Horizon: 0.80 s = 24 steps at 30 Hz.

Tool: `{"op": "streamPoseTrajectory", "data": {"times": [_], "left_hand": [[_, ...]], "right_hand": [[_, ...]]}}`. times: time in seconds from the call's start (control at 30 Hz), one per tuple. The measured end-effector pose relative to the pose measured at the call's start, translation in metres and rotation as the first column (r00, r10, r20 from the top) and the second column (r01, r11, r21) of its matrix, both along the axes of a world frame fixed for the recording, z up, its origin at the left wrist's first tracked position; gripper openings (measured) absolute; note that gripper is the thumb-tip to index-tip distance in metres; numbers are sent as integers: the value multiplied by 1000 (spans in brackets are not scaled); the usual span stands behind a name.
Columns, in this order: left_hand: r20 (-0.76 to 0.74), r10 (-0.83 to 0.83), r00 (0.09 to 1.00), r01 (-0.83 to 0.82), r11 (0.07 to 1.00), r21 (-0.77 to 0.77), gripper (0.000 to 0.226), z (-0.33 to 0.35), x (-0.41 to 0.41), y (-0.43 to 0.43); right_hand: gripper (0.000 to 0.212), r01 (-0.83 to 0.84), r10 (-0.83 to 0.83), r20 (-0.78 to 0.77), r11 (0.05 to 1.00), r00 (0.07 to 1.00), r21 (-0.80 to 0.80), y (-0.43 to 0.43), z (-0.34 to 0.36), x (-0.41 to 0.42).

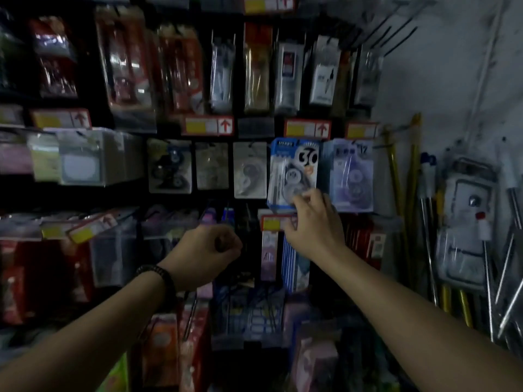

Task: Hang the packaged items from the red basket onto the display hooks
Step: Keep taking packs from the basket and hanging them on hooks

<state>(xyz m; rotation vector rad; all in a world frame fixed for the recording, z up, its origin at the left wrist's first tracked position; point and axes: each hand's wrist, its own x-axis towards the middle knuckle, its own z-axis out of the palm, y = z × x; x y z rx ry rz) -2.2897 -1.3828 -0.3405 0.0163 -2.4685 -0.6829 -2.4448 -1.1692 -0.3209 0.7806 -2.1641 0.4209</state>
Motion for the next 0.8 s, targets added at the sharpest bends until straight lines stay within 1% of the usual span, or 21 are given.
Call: {"op": "streamPoseTrajectory", "data": {"times": [0.07,0.13,0.23,0.33,0.4,0.47,0.53,0.63,0.7,0.8], "left_hand": [[47,3,999,-2,1000,-21,5,-23,15,-5],[77,17,997,-15,1000,-27,7,-55,32,-11],[113,47,992,-43,998,-40,8,-115,59,-18],[214,64,975,-54,997,-54,10,-181,89,-22],[289,96,952,-86,995,-47,10,-224,110,-24],[353,103,930,-108,994,-6,10,-264,131,-25],[439,129,889,-149,989,12,10,-304,151,-25],[560,127,819,-169,985,23,9,-358,173,-27],[619,122,776,-188,981,42,8,-391,182,-30],[678,156,718,-234,972,25,13,-437,189,-32]], "right_hand": [[32,-95,95,6,995,995,-6,-3,-20,11],[24,-208,208,44,978,977,-1,-7,-48,24],[16,-343,333,170,939,927,36,-13,-101,45],[13,-409,377,300,911,876,49,-18,-162,67],[12,-438,393,396,899,830,26,-19,-210,84],[10,-441,387,490,897,782,-5,-19,-261,102],[9,-434,362,580,901,730,-16,-19,-315,119],[10,-427,300,733,904,611,-15,-20,-385,140],[14,-414,259,804,910,536,-18,-23,-423,150],[10,-395,198,888,918,414,-21,-29,-476,164]]}}
